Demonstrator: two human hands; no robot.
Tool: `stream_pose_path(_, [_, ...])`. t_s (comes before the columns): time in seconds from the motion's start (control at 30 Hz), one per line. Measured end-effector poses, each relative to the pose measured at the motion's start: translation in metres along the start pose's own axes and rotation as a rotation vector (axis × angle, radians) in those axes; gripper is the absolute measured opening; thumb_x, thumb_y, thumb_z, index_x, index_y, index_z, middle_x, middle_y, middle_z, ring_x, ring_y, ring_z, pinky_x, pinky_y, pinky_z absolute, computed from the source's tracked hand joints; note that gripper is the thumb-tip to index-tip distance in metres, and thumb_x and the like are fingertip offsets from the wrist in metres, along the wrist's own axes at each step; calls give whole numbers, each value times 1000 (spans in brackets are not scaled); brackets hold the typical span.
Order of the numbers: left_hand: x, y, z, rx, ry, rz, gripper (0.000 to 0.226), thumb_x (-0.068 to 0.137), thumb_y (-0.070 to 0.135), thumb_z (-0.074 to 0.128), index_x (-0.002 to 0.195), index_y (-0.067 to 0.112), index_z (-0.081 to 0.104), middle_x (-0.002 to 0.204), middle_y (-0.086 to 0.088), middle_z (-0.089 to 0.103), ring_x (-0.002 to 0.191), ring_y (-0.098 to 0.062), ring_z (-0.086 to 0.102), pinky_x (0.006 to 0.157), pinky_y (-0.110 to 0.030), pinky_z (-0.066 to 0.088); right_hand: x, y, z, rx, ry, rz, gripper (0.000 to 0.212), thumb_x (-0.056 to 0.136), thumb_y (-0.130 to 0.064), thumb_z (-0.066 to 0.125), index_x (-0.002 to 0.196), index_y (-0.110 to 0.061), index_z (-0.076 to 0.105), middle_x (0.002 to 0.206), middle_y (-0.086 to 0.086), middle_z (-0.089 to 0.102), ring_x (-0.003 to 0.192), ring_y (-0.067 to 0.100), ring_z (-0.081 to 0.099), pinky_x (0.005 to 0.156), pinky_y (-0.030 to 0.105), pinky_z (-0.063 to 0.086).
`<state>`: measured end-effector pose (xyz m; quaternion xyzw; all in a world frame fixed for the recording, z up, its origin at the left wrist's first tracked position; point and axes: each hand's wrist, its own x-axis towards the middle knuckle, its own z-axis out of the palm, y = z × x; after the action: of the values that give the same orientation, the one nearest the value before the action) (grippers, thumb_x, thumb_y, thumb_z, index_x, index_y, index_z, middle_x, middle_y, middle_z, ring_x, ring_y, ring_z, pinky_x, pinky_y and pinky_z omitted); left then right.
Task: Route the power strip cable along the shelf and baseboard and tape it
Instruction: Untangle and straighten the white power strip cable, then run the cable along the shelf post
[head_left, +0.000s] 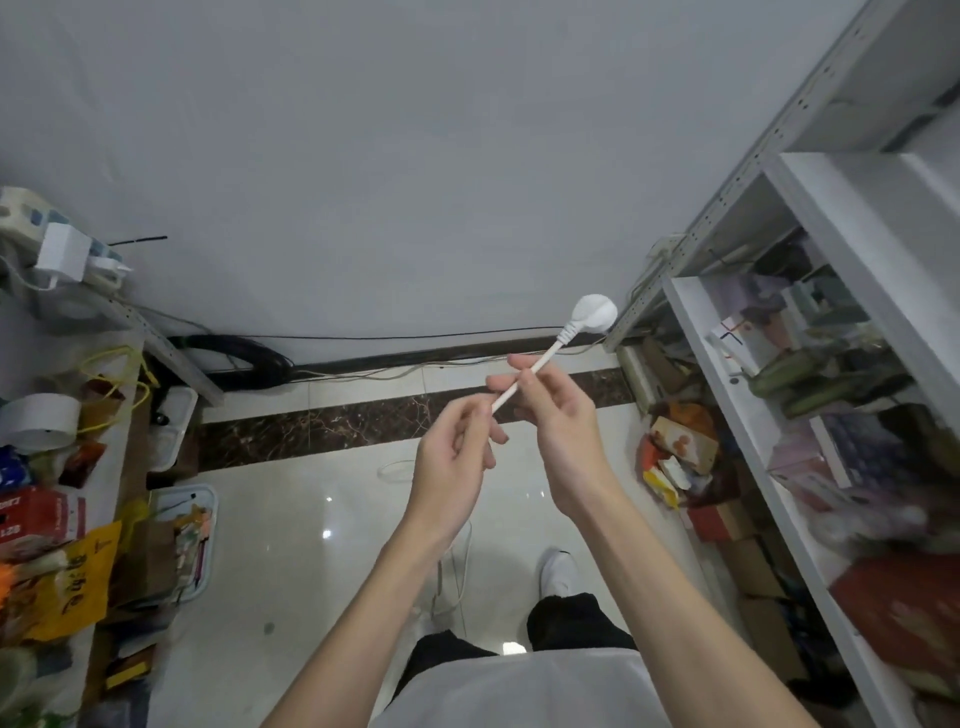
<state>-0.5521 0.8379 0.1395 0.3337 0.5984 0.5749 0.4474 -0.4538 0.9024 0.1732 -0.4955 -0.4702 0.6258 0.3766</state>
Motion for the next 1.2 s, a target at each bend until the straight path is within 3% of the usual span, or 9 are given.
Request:
stream_pose_path(0.17, [26,-6,46,107,-144,11,23,105,18,51,101,15,73,56,8,45,57,-7,41,57,-18,35,17,-13,-50,-37,-72,54,29,108,-21,44,108,-27,73,110,4,77,98,18,71,103,40,48])
stream_pose_path(0.33, [58,-18,119,196,-250,21,27,104,17,53,116,28,75,57,3,42,57,-8,38,57,-19,34,57,-24,-129,-184,-13,-16,22,108,-18,42,127,-22,51,101,-2,78,93,11,73,92,33,55])
stream_pose_path(0.47, [101,-25,209,272,-300,16,30,103,19,56,124,33,72,56,1,41,56,-9,39,58,-18,37,111,-36,-216,-332,1,-71,15,106,-20,44,109,-34,47,99,-12,77,96,7,70,88,35,56])
stream_pose_path(0.6, [144,-28,284,359,-353,-28,27,101,38,51,92,36,76,55,5,41,55,-10,38,55,-23,33,160,-54,-297,-320,51,-84,17,105,-15,47,104,-33,48,94,-9,76,90,2,67,74,15,51])
stream_pose_path(0.7, [171,-26,314,391,-367,-38,32,96,48,47,84,31,72,55,5,40,54,-11,37,53,-24,31,191,-61,-336,-245,37,-62,17,106,-14,47,108,-30,51,91,-4,76,93,4,68,85,18,52])
stream_pose_path(0.83, [209,-24,330,493,-400,30,28,102,37,53,79,25,65,61,-6,52,56,-25,47,54,-34,38,238,-64,-364,-69,35,62,15,106,-13,47,116,-23,53,91,0,76,89,8,69,86,20,49])
stream_pose_path(1.0, [269,-26,333,476,-353,47,33,96,48,50,81,22,64,67,-7,57,63,-31,53,57,-45,43,312,-63,-363,68,72,171,15,106,-12,47,116,-20,55,83,-3,76,74,3,64,78,22,48])
stream_pose_path(1.1, [313,-35,330,622,-341,84,33,97,52,45,80,29,61,67,-2,57,61,-24,53,59,-41,43,357,-57,-355,95,111,155,14,105,-10,48,115,-18,55,78,-5,75,69,-1,63,75,20,47])
stream_pose_path(1.2, [361,-42,331,932,-307,237,33,101,50,39,79,30,55,63,10,53,57,-13,52,54,-33,40,402,-43,-346,89,173,127,14,105,-10,49,117,-16,55,83,-2,75,77,4,65,80,25,47])
